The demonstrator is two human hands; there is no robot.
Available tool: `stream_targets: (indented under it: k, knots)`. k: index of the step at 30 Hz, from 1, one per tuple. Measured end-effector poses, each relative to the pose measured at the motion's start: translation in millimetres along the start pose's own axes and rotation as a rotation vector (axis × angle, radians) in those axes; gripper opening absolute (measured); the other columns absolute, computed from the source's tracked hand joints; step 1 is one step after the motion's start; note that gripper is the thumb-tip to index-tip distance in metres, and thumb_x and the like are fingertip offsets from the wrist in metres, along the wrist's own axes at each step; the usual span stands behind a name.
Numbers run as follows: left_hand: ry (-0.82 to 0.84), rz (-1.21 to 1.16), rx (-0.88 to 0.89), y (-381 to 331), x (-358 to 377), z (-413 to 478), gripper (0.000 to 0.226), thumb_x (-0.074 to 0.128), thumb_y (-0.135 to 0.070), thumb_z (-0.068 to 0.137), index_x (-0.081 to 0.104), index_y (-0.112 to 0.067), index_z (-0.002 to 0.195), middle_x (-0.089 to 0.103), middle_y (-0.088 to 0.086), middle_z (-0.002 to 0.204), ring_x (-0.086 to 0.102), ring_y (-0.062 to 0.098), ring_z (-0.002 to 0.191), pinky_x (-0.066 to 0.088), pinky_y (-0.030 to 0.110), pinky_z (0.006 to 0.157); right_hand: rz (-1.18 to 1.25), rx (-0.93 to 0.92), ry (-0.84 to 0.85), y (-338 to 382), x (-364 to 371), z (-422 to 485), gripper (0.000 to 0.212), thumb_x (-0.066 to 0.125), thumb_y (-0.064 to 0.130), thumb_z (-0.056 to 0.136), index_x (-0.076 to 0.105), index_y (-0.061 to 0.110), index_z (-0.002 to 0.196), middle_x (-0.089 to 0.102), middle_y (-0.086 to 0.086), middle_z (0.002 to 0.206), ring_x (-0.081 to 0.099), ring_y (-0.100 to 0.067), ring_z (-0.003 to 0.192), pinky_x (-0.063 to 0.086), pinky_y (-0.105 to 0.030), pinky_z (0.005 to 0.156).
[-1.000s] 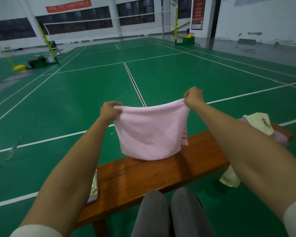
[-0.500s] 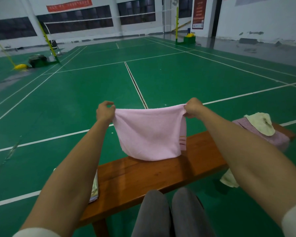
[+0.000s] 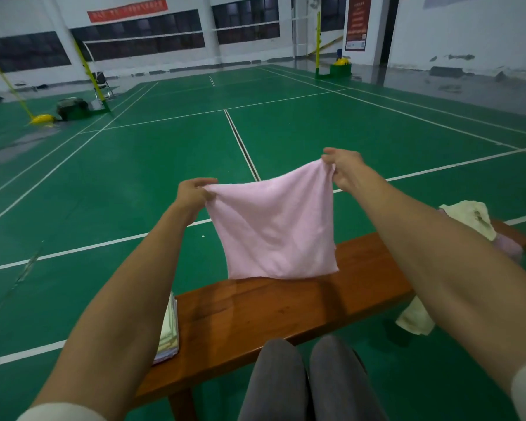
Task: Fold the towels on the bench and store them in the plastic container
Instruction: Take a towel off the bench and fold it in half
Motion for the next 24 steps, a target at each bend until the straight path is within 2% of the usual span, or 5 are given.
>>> stream_targets:
  k: [5,7,10,18,24]
  knots:
    - [-0.115,0.534,0.243,-25,-4,-8,0.029,0.062,0.001,0.082,0.077,-0.003,0.106,0.074,0.016,0.101,0.067,0.029,0.098,0.053,0.034,0.087,-0.786,-0.243,0.01,15,4,0,0.037,0.053,-0.007,0.089,0.073,0.003,0.119,0.068,-0.01,0.121,0.06,-0.025,0.118,0.047,-0.034,0.105]
    - [-0.146,0.573,0.255,-29,-5,-10,0.013,0.062,-0.002,0.08,0.074,-0.002,0.085,0.067,0.014,0.077,0.061,0.031,0.079,0.045,0.031,0.064,-1.049,-0.331,-0.01,20,5,-2,0.029,0.052,-0.005,0.087,0.076,0.001,0.102,0.072,-0.016,0.108,0.065,-0.032,0.095,0.054,-0.035,0.084]
    - [-0.168,0.562,0.252,-27,-11,-10,0.007,0.068,-0.01,0.081,0.074,-0.005,0.079,0.065,0.01,0.066,0.061,0.029,0.066,0.05,0.031,0.06,-1.363,-0.421,-0.043,25,7,-9,0.021,0.05,-0.002,0.09,0.056,0.004,0.071,0.055,-0.012,0.072,0.052,-0.03,0.07,0.041,-0.031,0.06]
    - [-0.189,0.451,0.216,-27,-36,-10,0.023,0.078,-0.026,0.085,0.073,-0.009,0.071,0.069,0.012,0.062,0.072,0.026,0.057,0.063,0.046,0.068,-1.64,-0.585,-0.122,44,24,-23,0.02,0.044,-0.002,0.094,0.059,0.01,0.096,0.059,-0.011,0.09,0.056,-0.032,0.08,0.043,-0.035,0.07]
    - [-0.13,0.549,0.168,-17,-47,-18,0.032,0.07,-0.044,0.093,0.074,-0.016,0.077,0.073,0.004,0.063,0.071,0.02,0.05,0.063,0.047,0.069,-1.41,-0.528,-0.111,35,25,-20,0.021,0.044,0.016,0.102,0.065,0.015,0.105,0.062,-0.009,0.098,0.055,-0.031,0.083,0.042,-0.035,0.073]
Point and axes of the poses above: each hand's wrist, its own z-axis towards the middle knuckle, its own x-axis out of the palm, y = z × x, the point moved 7 cm from there along z, towards the middle knuckle
